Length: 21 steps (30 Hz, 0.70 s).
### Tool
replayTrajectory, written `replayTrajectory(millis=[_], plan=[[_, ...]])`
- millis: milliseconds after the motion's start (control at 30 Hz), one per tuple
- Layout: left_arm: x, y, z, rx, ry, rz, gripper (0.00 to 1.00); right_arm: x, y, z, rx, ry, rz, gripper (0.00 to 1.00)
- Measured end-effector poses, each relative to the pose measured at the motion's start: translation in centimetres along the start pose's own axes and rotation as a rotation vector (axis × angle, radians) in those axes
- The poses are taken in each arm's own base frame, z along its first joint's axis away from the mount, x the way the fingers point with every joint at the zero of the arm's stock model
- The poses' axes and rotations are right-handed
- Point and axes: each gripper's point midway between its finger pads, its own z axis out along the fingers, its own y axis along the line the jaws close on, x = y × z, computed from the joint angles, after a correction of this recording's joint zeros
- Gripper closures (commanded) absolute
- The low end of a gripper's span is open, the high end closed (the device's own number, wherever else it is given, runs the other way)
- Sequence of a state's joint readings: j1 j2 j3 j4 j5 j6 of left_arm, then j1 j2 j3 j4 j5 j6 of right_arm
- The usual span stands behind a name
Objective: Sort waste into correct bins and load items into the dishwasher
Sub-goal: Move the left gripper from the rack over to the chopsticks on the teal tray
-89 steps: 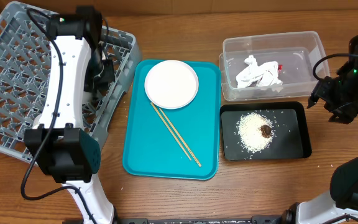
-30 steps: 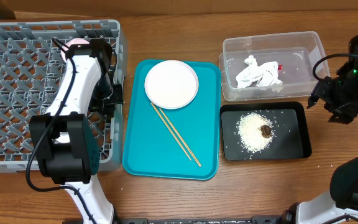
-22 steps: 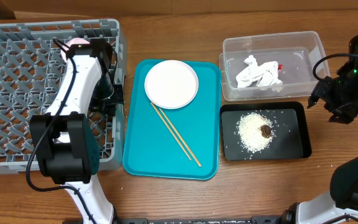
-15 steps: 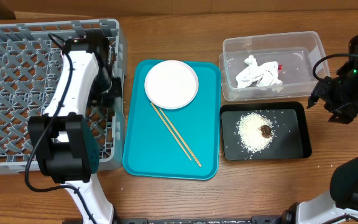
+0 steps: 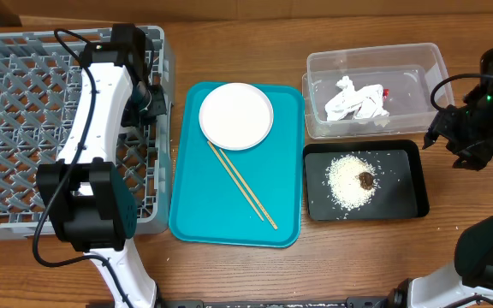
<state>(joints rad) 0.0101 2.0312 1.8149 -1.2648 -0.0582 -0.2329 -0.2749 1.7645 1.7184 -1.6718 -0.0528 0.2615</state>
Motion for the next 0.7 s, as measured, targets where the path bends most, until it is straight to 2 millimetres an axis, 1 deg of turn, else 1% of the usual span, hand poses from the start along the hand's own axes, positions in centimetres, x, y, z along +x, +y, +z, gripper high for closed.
replayTrajectory(millis=[67, 133, 200, 233, 267, 300, 367, 400, 433, 467, 500, 533, 567, 600, 667, 700], plan=[[0.0, -0.8, -0.1, 0.023, 0.0, 0.008, 0.85, 0.0, 0.0, 0.0, -0.001, 0.001, 0.0, 0.32], [-0.3, -1.8, -0.4, 0.043, -0.025, 0.026, 0.81, 0.0, 0.0, 0.0, 0.0, 0.0, 0.0, 0.25], [-0.7, -3.5, -1.0, 0.066, -0.065, 0.062, 0.72, 0.0, 0.0, 0.0, 0.0, 0.0, -0.003, 0.23], [-0.9, -4.7, -1.5, 0.081, -0.095, 0.092, 0.66, -0.1, 0.0, 0.0, -0.001, -0.003, -0.001, 0.23], [-1.0, -5.9, -2.2, 0.095, -0.124, 0.129, 0.55, -0.1, 0.0, 0.0, -0.001, -0.003, -0.001, 0.22], [-1.0, -7.7, -3.1, 0.114, -0.165, 0.189, 0.55, -0.1, 0.0, 0.0, -0.002, -0.004, -0.001, 0.22], [-0.8, -10.5, -4.5, 0.143, -0.22, 0.277, 0.56, -0.1, 0.1, 0.0, -0.002, -0.004, -0.001, 0.22], [-0.2, -12.4, -5.3, 0.158, -0.244, 0.343, 0.56, -0.1, 0.0, 0.0, -0.002, -0.004, -0.001, 0.22], [0.5, -13.7, -5.7, 0.165, -0.247, 0.386, 0.56, -0.1, 0.0, 0.0, -0.002, -0.005, 0.0, 0.21], [2.1, -15.3, -5.8, 0.174, -0.226, 0.432, 0.55, -0.1, 0.1, 0.0, -0.003, -0.004, -0.001, 0.21], [3.2, -15.9, -5.8, 0.175, -0.199, 0.438, 0.53, -0.1, 0.0, 0.0, -0.002, -0.004, -0.001, 0.21], [4.6, -16.0, -5.6, 0.168, -0.15, 0.424, 0.4, -0.1, 0.1, 0.0, -0.003, -0.005, -0.001, 0.2], [5.9, -15.8, -5.5, 0.159, -0.101, 0.395, 0.19, -0.1, 0.1, 0.0, -0.003, -0.005, -0.001, 0.19], [7.2, -15.3, -5.3, 0.147, -0.039, 0.337, 0.1, -0.1, 0.1, 0.0, -0.003, -0.005, -0.002, 0.18], [8.8, -14.7, -5.3, 0.139, 0.04, 0.238, 0.09, -0.2, 0.1, 0.0, -0.003, -0.006, -0.001, 0.18], [9.3, -14.5, -5.3, 0.14, 0.066, 0.203, 0.05, -0.2, 0.1, 0.0, -0.005, -0.008, -0.001, 0.18]])
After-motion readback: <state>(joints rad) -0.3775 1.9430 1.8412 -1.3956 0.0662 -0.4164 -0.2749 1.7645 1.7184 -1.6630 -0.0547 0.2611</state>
